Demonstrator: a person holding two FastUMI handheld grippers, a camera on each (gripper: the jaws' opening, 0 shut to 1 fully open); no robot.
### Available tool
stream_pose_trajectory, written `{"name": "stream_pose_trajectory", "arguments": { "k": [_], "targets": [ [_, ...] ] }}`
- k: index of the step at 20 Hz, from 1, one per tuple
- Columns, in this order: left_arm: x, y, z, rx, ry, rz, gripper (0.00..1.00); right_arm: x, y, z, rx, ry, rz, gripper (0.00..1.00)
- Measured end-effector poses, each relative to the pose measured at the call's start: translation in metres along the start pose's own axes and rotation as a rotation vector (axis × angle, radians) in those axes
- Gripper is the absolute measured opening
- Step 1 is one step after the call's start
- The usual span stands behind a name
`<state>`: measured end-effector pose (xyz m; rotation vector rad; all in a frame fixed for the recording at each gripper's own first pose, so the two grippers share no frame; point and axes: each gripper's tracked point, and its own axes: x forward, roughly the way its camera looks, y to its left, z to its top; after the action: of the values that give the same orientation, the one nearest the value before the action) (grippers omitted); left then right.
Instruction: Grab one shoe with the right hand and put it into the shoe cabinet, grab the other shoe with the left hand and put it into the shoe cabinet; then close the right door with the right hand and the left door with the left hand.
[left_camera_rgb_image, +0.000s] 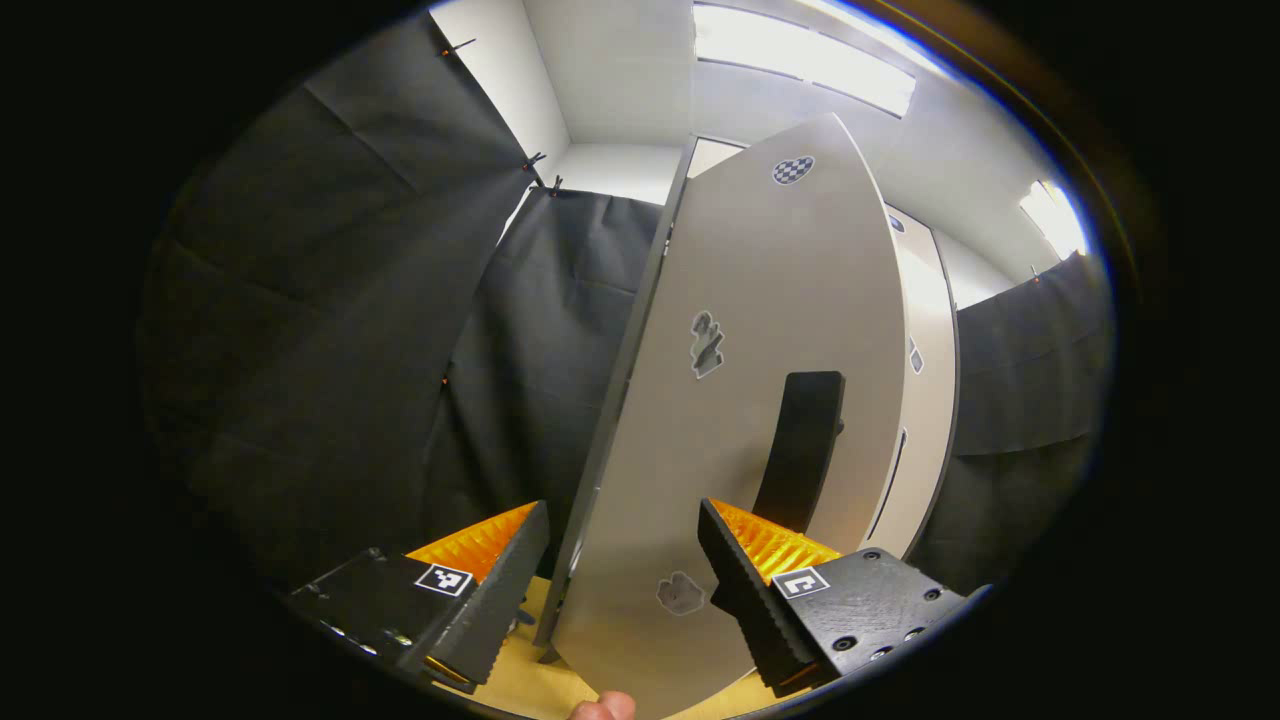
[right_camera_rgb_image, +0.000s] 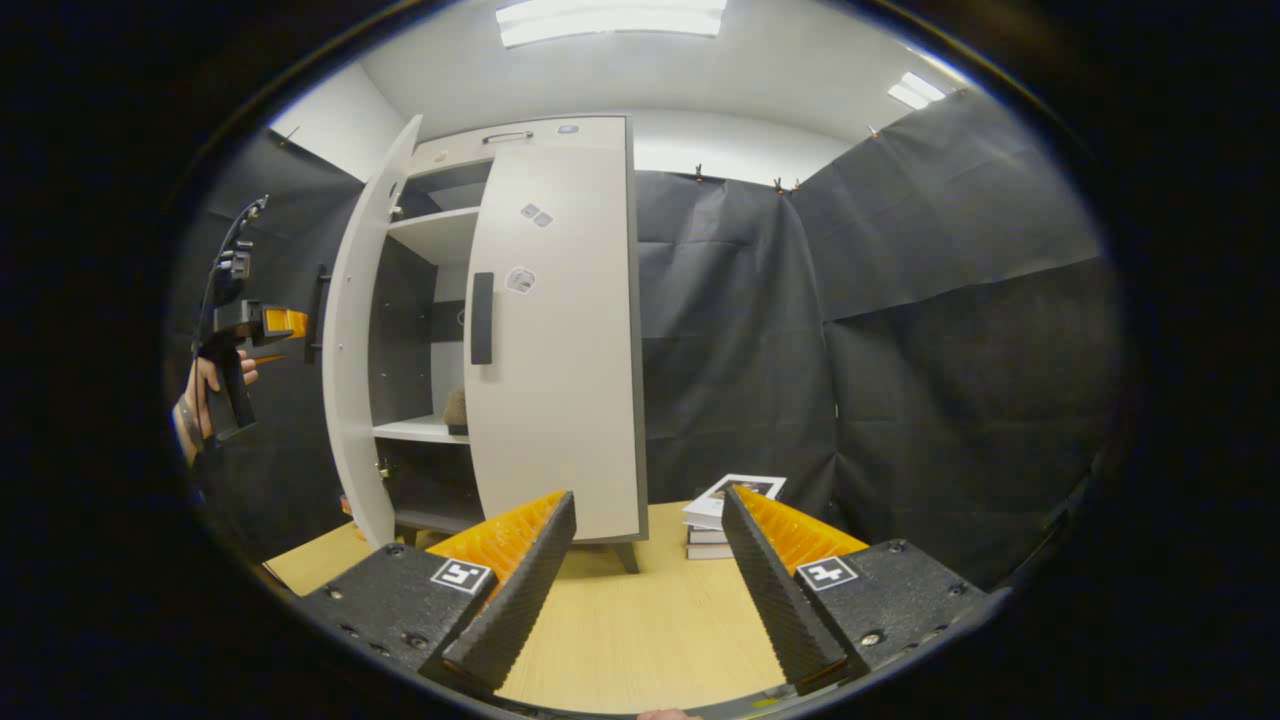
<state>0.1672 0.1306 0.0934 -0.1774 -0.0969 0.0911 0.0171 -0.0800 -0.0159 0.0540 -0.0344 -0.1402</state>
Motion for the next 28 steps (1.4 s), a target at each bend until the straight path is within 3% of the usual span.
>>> {"name": "stream_pose_trajectory", "arguments": {
  "k": [5,10,18,28],
  "targets": [
    [0.027,-0.037,-0.026,0.000,0.034,-0.054,0.94,-0.001,-0.019,0.003,-0.004,-0.007,-0.049,0.96],
    [0.021,-0.038,-0.030,0.016,0.032,-0.042,0.94,-0.004,-0.028,0.001,0.011,-0.004,-0.071,0.96],
    [-0.067,-0.042,-0.018,0.091,0.014,-0.041,0.94,0.001,0.000,-0.014,0.009,0.039,0.006,0.94],
    [-0.176,-0.066,-0.088,0.164,0.053,-0.034,0.94,-0.001,0.043,-0.025,-0.020,0.072,0.120,0.96]
  ]
}}
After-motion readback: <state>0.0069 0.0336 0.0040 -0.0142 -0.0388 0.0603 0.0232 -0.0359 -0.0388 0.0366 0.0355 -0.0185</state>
